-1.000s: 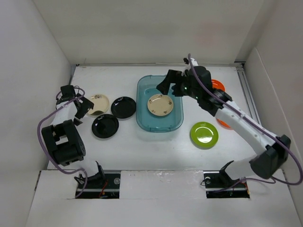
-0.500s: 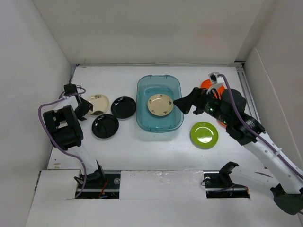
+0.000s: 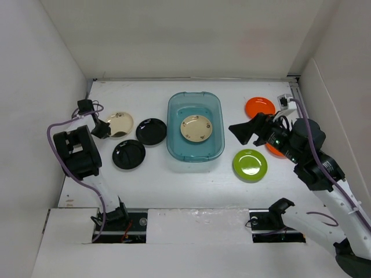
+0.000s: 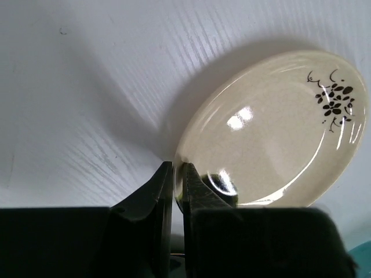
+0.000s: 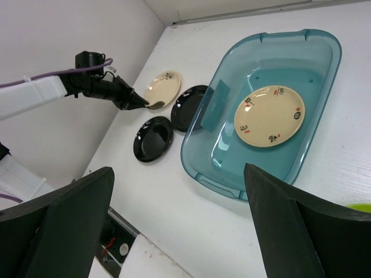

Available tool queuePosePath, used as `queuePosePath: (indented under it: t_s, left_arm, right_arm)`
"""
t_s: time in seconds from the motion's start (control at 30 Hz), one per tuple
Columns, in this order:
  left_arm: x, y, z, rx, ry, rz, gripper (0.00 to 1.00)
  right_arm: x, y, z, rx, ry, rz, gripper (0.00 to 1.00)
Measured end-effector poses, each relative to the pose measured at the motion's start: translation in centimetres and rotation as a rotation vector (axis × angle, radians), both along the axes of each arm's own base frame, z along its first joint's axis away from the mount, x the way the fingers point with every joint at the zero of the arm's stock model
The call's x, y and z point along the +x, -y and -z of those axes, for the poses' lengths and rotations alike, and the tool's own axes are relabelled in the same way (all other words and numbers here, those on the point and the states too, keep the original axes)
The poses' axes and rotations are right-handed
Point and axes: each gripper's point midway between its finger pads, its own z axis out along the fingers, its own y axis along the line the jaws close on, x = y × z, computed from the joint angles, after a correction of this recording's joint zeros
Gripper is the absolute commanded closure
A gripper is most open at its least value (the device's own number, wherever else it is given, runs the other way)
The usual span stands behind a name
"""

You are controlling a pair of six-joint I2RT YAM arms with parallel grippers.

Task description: Place the plates into the plastic bin on the countertop

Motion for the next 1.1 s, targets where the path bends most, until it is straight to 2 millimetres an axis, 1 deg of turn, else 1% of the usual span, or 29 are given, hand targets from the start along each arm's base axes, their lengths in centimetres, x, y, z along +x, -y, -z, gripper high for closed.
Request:
queuePosePath:
  t_s: [0.07, 0.13, 0.2, 0.27, 0.33, 0.43, 0.53, 0.57, 0.63, 0.67, 0.73, 0.8, 0.83, 0.9, 0.93, 1.1]
  left_arm:
    - [0.3, 0.0, -0.1, -0.002, 0.003, -0.002, 1.00]
    - [0.6, -0.1, -0.7, -0.005, 0.009, -0.002, 1.00]
    - [1.3, -0.2, -1.7, -0.003, 0.036, 0.001, 1.00]
    - [2.1, 0.0, -3.3, 0.008, 0.072, 0.011, 1.00]
    - [2.7, 0.5, -5.8, 0.027, 0.127, 0.026, 1.00]
    - [3.4, 2.4, -10.9, 0.069, 0.242, 0.082, 1.00]
    - [3.9, 6.1, -17.0, 0.118, 0.383, 0.183, 1.00]
    - [4.1, 8.0, -19.1, 0.137, 0.432, 0.231, 1.00]
    - [4.5, 13.2, -22.9, 0.140, 0.539, 0.356, 1.00]
    - [4.5, 15.9, -24.3, 0.125, 0.586, 0.423, 1.00]
    - [4.1, 21.6, -25.9, 0.071, 0.656, 0.569, 1.00]
    - [3.5, 25.5, -25.2, 0.029, 0.654, 0.664, 1.00]
    - [3.4, 27.1, -24.5, 0.010, 0.642, 0.705, 1.00]
    - [3.3, 29.6, -22.1, -0.022, 0.593, 0.768, 1.00]
    - [3.4, 30.6, -20.6, -0.034, 0.561, 0.791, 1.00]
    - [3.1, 34.0, -13.5, -0.064, 0.391, 0.869, 1.00]
  right_arm:
    - [-0.3, 0.2, 0.0, -0.002, -0.001, 0.001, 0.01]
    - [-0.6, 0.4, 0.1, -0.005, -0.001, 0.000, 0.01]
    - [-0.9, 0.6, 0.2, -0.009, -0.006, 0.001, 0.01]
    - [-0.9, 0.9, 0.3, -0.014, -0.010, 0.010, 0.01]
    - [-1.1, 1.3, 0.4, -0.016, -0.010, 0.023, 0.01]
    - [-1.1, 2.1, 0.6, -0.015, -0.009, 0.062, 0.01]
    - [-0.9, 3.4, 1.6, -0.018, -0.034, 0.130, 0.01]
    - [-0.8, 3.8, 2.0, -0.020, -0.046, 0.155, 0.01]
    - [-0.6, 4.6, 2.7, -0.024, -0.068, 0.197, 0.01]
    - [-0.5, 4.9, 3.1, -0.026, -0.079, 0.215, 0.01]
    - [-0.5, 5.5, 3.9, -0.030, -0.102, 0.245, 0.01]
    - [-0.6, 6.0, 4.5, -0.031, -0.122, 0.269, 0.00]
    - [-0.6, 6.2, 4.7, -0.031, -0.131, 0.281, 0.00]
    - [-0.9, 6.8, 5.4, -0.035, -0.152, 0.305, 0.00]
    - [-1.0, 7.1, 5.6, -0.035, -0.162, 0.324, 0.00]
    - [-1.7, 8.7, 6.8, -0.034, -0.215, 0.406, 0.00]
